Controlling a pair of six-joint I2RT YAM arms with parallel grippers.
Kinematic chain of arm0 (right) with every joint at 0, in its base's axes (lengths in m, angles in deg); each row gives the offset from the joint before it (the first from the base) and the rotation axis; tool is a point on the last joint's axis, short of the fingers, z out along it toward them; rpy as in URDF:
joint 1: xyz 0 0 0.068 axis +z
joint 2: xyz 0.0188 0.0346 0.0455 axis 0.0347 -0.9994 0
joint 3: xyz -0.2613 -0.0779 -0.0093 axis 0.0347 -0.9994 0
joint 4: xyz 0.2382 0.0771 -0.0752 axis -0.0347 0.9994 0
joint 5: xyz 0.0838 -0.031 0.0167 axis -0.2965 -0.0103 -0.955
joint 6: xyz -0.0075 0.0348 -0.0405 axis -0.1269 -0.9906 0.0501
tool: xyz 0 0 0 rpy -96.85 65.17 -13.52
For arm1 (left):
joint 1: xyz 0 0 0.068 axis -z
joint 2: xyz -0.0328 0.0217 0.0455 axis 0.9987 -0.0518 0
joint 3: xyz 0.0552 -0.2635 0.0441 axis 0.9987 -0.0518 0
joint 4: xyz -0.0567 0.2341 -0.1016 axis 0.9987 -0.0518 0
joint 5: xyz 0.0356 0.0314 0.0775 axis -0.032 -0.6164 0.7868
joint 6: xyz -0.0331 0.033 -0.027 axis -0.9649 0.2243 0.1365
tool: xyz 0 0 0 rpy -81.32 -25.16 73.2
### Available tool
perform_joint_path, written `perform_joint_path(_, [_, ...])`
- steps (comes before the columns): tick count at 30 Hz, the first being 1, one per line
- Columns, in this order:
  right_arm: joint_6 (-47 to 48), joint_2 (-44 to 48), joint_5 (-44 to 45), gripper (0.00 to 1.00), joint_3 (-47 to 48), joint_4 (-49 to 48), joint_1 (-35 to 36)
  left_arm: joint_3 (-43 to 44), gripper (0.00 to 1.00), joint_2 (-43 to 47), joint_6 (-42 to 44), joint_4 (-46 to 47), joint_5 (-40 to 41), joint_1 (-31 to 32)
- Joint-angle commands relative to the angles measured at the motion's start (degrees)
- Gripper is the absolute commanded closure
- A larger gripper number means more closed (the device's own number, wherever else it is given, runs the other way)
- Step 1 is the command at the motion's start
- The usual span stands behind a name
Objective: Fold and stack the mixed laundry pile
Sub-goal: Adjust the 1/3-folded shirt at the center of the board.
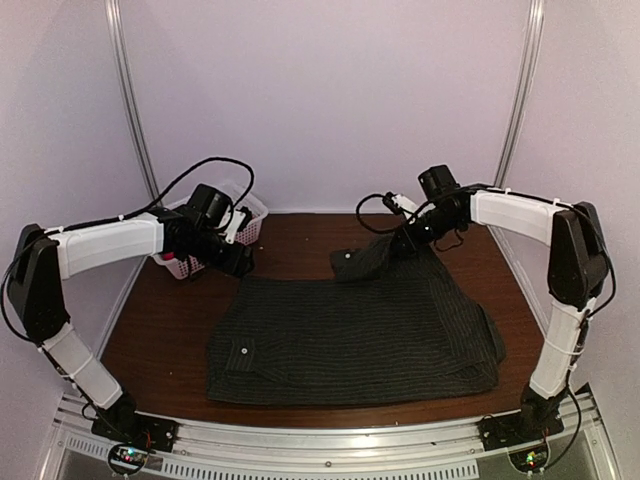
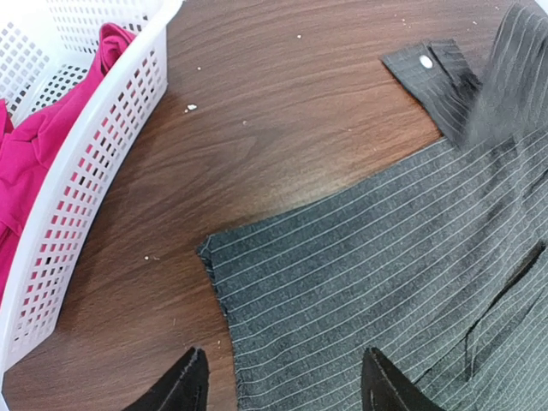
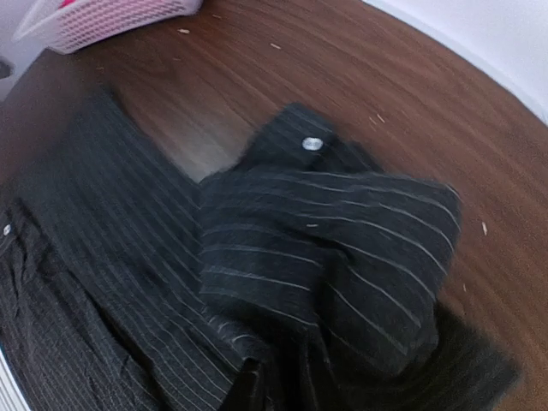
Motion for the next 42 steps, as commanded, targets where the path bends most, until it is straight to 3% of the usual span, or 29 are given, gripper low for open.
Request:
perform_joint_path(1, [-5.5,-2.1,20.9,0.73,-0.9,8.0,-2.4,2.3,0.37,-1.5,-0.3,2.2,-0.7,-0.4])
perform_joint_path(3, [-9.8,-3.3,25.3,0.51,0.8,8.9,-3.1,2.7,0.37,-2.0,0.0,2.0,-0.7,-0.4])
perform_joint_path(5, [-11.8,-3.5,25.2,0.41,3.0,9.0,-3.0,3.3,0.37,-2.6,0.6,1.6,-0.8,-0.4])
perform_joint_path(10, [-11.4,-1.4,17.3,0.24,4.3,3.7,0.2,4.0,0.37,-3.3,0.9,1.4,-0.8,-0.8])
perform_joint_path(13, [-9.0,-4.2,18.1,0.16,9.0,10.9,1.8,4.4,0.37,-3.3,1.1,1.3,-0.8,-1.4])
perform_joint_path(16, [-6.8,-2.2,11.9,0.23,6.6,10.8,4.0,4.5,0.37,-3.5,1.6,1.6,-1.2,-2.1])
perform_joint_path(23, [-5.8,-4.3,10.0,0.36,2.9,12.4,9.4,6.1,0.37,-6.0,2.5,1.7,-4.1,-2.8])
perform_joint_path(37, [-4.5,-13.5,20.7,0.33,6.2,13.3,12.3,8.0,0.38,-7.9,4.0,1.4,-5.6,-2.8])
perform_joint_path(42, [-4.6,-15.5,26.3,0.56,9.3,14.8,12.9,8.4,0.38,-8.2,4.2,1.4,-6.0,-2.8])
